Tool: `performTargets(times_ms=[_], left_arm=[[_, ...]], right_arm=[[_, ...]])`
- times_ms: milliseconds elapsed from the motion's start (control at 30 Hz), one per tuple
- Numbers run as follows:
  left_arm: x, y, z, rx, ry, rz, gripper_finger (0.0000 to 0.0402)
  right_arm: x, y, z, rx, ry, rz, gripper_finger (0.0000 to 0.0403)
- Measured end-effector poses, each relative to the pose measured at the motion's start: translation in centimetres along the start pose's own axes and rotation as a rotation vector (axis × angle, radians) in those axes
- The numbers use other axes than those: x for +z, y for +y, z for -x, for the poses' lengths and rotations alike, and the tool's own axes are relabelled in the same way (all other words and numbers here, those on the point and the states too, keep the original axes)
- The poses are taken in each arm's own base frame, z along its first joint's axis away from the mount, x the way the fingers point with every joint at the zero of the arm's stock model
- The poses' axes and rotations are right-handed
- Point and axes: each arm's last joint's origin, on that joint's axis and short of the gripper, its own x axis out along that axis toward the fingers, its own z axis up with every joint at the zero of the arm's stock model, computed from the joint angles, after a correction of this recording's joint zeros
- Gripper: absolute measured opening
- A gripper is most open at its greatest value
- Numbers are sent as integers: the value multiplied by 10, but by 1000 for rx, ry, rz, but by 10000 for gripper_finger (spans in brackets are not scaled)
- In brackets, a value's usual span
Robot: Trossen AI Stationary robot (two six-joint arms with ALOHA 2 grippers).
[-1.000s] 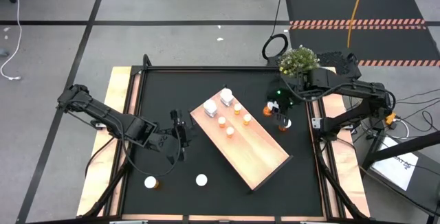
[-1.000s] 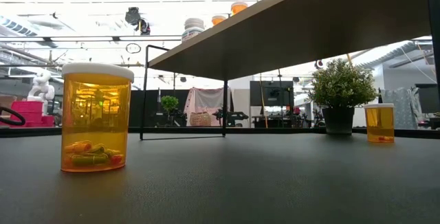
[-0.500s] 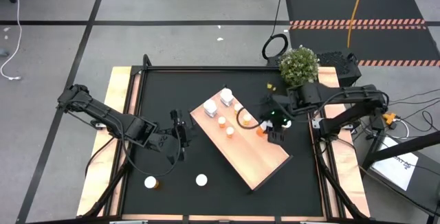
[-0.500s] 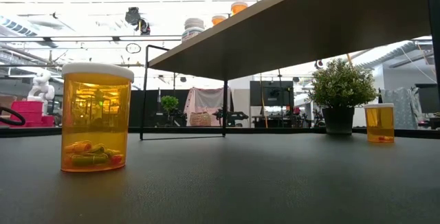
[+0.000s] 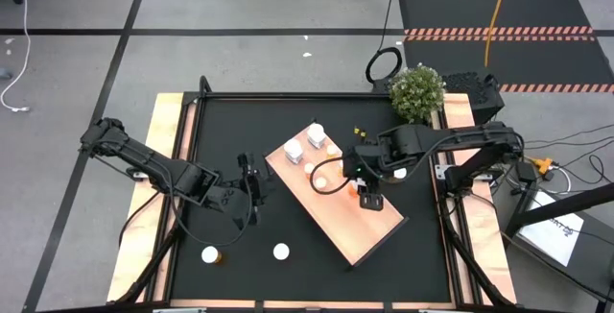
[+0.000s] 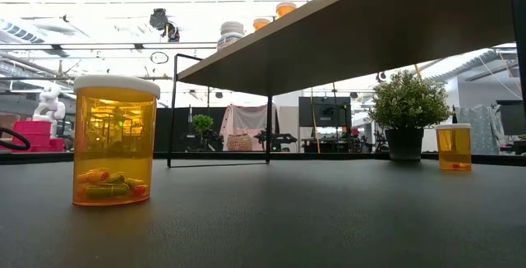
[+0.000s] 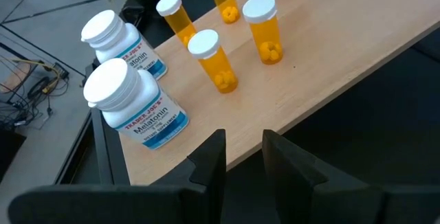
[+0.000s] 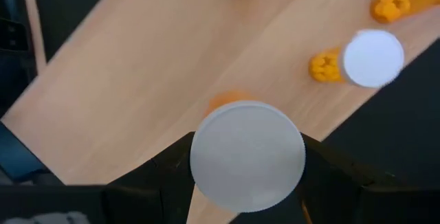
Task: Pick and place medicine bottles onto shelf by color
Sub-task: Put the large orange pill bottle on the shelf
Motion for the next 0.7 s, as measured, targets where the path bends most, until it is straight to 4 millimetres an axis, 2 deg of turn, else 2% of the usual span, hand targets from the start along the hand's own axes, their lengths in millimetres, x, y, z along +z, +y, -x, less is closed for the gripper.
performTargets(times_ms=[333,700], left_arm=[[0,0,0,0,0,1,99],[0,0,0,0,0,3,99]], right_arm=[[3,-2,-9,-44,39,-5,211],[2,-4,-9,-71,45,-3,211]])
